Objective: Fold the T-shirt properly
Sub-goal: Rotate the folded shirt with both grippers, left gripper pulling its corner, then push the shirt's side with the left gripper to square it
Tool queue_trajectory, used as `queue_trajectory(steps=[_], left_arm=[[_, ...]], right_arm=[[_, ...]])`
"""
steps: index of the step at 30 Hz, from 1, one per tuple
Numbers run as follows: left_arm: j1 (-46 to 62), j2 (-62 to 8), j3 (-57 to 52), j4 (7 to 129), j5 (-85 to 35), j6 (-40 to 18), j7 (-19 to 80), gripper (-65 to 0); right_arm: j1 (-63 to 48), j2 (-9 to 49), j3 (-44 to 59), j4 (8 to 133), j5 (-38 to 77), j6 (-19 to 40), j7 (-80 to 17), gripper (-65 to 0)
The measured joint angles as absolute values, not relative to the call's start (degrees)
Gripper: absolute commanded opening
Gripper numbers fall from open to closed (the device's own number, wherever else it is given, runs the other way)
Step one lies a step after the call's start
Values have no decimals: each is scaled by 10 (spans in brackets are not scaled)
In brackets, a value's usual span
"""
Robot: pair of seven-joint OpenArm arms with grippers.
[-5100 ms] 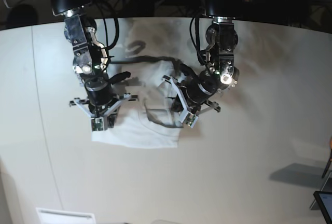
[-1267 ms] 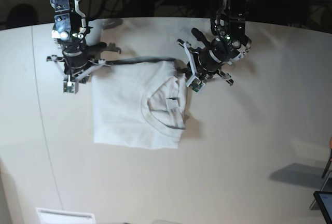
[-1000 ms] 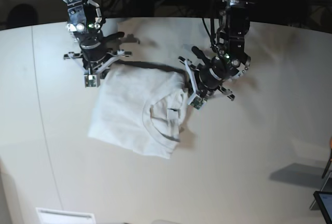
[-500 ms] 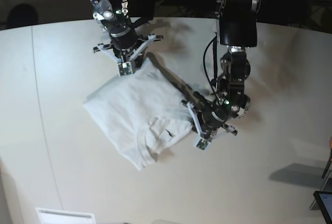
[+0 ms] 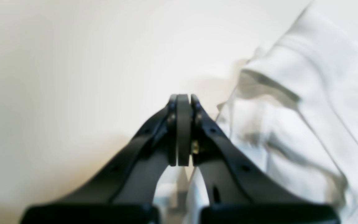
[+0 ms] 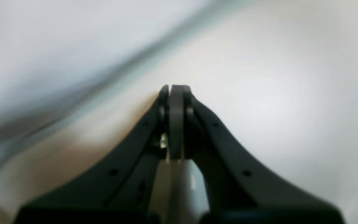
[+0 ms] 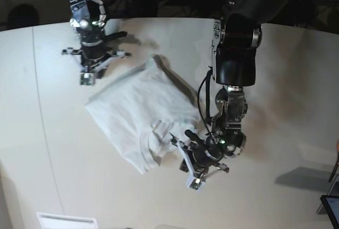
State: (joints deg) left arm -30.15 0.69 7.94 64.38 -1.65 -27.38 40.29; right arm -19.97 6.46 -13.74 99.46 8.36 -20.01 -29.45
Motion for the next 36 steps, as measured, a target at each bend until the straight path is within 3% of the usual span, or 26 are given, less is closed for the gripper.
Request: queue_trajectory(steps=[5, 8, 13, 22, 36], left_arm=[[-201, -41, 11, 894, -8, -272, 535, -650], [-116, -58, -5, 1030, -3, -270, 592, -650], [20, -57, 4, 1143, -21, -291, 606, -650], [80, -30, 0, 1132, -17, -317, 608, -650], [2, 0, 36, 960, -4, -315, 606, -650]], right_arm=[[-168, 77, -55, 973, 82, -170, -316, -647], [-123, 85, -36, 936, 86, -120, -321, -647], [-64, 86, -22, 889, 86, -99, -333, -647], [-27, 96, -41, 861, 87, -98, -338, -647], [6, 93, -104, 868, 89, -94, -341, -647]])
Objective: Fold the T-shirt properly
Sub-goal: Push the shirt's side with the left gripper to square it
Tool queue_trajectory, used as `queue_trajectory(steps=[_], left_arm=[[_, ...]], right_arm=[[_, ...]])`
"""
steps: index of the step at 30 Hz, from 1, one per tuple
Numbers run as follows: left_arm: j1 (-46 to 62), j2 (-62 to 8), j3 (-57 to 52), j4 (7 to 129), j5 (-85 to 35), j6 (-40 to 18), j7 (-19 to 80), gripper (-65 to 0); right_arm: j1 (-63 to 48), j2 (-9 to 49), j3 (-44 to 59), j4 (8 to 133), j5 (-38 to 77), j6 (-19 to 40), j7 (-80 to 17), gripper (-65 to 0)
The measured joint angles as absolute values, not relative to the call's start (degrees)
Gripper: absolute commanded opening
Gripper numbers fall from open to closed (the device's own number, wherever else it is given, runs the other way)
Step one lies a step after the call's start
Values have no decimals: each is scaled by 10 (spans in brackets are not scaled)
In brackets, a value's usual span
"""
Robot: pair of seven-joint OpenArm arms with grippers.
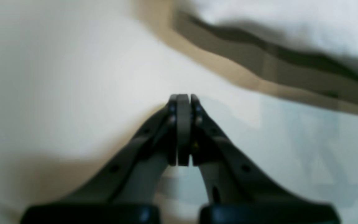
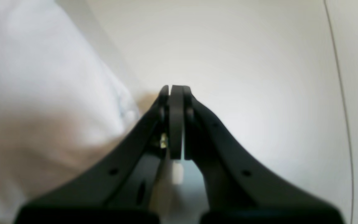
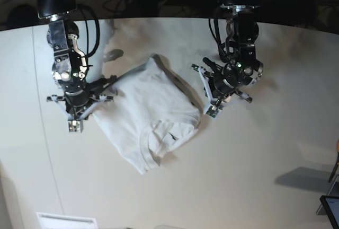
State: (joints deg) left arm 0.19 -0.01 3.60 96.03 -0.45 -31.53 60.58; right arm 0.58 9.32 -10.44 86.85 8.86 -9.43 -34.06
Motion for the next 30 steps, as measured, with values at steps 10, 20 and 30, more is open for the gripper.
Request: queue_trajectory(steps=[10, 20, 30], left_arm=[[-81, 3, 53, 818, -18, -272, 495, -650], [-179, 27, 53, 671, -16, -268, 423, -650], [-272, 43, 97, 537, -11, -265, 372, -650]], right_arm=[[-8, 93, -104, 873, 88, -95, -342, -647], [-47, 91, -104, 880, 88, -95, -321, -647], [-96, 68, -100, 913, 80, -100, -303, -647]])
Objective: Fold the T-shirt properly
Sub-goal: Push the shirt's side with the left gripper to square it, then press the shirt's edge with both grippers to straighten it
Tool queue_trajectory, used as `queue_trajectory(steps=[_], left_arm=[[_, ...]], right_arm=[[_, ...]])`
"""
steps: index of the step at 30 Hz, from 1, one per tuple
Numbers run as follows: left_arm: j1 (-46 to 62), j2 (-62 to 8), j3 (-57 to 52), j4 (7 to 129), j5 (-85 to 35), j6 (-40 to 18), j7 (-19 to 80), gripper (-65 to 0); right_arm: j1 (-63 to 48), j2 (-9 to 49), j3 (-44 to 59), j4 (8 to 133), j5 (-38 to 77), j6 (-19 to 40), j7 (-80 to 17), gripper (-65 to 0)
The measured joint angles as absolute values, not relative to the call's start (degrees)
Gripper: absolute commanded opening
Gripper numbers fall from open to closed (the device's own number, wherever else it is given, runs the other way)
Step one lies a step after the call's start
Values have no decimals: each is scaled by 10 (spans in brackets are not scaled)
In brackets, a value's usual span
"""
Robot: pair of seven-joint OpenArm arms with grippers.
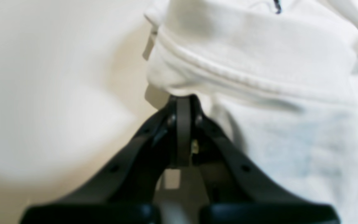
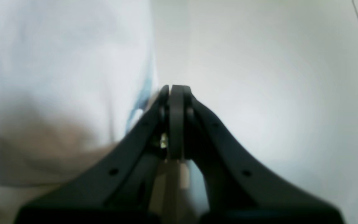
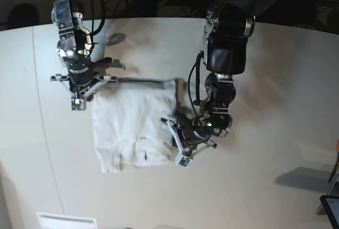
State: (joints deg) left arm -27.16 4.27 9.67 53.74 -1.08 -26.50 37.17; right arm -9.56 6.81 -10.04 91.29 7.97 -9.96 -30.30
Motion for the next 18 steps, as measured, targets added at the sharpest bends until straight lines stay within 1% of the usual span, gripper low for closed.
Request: queue_trajectory(steps=[4, 10, 12, 14, 15, 18], left_arm=[[-285, 46, 110, 503, -14, -252, 335, -650], [-283, 39, 107, 524, -11, -253, 352, -650], [-272, 24, 109, 554, -13, -254, 356, -650], [-254, 6, 103, 601, -13, -251, 385, -650], [-243, -3, 103, 634, -8, -246, 410, -650], [-201, -16, 99, 749, -6, -245, 446, -650]], right_arm=[[-116, 57, -100, 934, 80, -100, -309, -647], [-118, 66, -100, 934, 80, -94, -309, -647], [-118, 83, -100, 936, 90, -89, -310, -647], [-118, 93, -94, 934, 88, -93, -309, -647], [-118, 93, -83, 934, 88, -94, -310, -647], [-117, 91, -43, 933, 90, -95, -320, -647]])
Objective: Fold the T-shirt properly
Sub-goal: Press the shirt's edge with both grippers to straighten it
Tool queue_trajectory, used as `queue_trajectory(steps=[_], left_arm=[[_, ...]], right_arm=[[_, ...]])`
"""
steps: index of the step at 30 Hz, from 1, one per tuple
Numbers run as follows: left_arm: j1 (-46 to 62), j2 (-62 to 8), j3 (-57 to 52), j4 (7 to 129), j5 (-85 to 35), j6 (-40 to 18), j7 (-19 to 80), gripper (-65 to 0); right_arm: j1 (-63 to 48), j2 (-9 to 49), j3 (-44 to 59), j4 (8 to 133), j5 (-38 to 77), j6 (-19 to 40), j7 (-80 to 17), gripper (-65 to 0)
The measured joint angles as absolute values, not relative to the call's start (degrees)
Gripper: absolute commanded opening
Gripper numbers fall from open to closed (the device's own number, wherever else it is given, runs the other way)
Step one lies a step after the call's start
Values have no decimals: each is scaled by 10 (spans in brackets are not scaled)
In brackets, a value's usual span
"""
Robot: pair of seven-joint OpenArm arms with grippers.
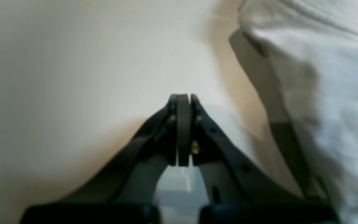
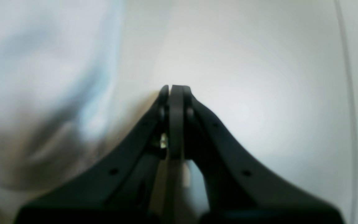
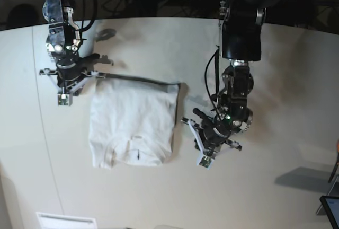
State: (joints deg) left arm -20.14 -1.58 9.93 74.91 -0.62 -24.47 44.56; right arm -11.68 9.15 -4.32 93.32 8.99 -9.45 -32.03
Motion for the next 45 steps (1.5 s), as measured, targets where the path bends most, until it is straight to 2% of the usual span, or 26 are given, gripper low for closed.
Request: queue_trajectory(steps=[5, 8, 16, 19, 30, 33, 39, 45], left_arm=[[-82, 11, 52, 969, -33, -250, 446, -650], [-1, 15, 54, 1021, -65, -250, 409, -650], [89, 33, 67, 985, -74, -249, 197, -650], [86, 29, 78, 968, -73, -246, 170, -650], [62, 33, 79, 856, -76, -244, 168, -650], [78, 32, 79, 838, -76, -244, 168, -650], [88, 32, 74, 837, -78, -244, 160, -650], [79, 18, 71, 857, -73, -242, 176, -650]], right_arm=[[-129, 98, -15, 975, 85, -101, -306, -647], [-130, 91, -29, 1008, 87, -95, -298, -647], [-132, 94, -121, 1049, 88, -95, -283, -647], [-132, 91, -146, 1049, 89, -93, -284, -647], [-130, 82, -170, 1008, 89, -95, -277, -647], [-132, 82, -170, 973, 89, -94, -233, -647], [-130, 82, -170, 924, 88, -95, -190, -647], [-135, 82, -170, 967, 88, -97, -229, -647]])
